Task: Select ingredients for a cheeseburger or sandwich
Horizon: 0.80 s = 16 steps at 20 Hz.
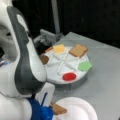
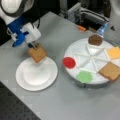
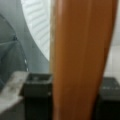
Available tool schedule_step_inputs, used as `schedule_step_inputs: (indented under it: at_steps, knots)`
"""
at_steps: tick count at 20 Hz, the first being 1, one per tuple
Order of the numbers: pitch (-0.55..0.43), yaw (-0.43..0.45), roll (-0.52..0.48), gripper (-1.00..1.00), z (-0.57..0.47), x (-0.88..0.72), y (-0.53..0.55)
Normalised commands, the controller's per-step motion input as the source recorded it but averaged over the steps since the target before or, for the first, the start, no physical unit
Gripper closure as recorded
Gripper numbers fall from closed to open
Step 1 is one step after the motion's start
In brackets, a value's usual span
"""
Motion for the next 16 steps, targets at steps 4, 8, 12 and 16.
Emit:
schedule_step_inputs:
  at_steps: [4,8,12,16]
  knots:
    - [0.133,0.082,-0.017,1.0,-0.09,0.45,-0.1]
    - [0.097,0.064,0.039,1.0,-0.12,0.48,-0.08]
    - [0.107,0.066,0.077,1.0,-0.14,0.51,-0.09]
    - [0.14,0.07,0.092,1.0,-0.09,0.56,-0.09]
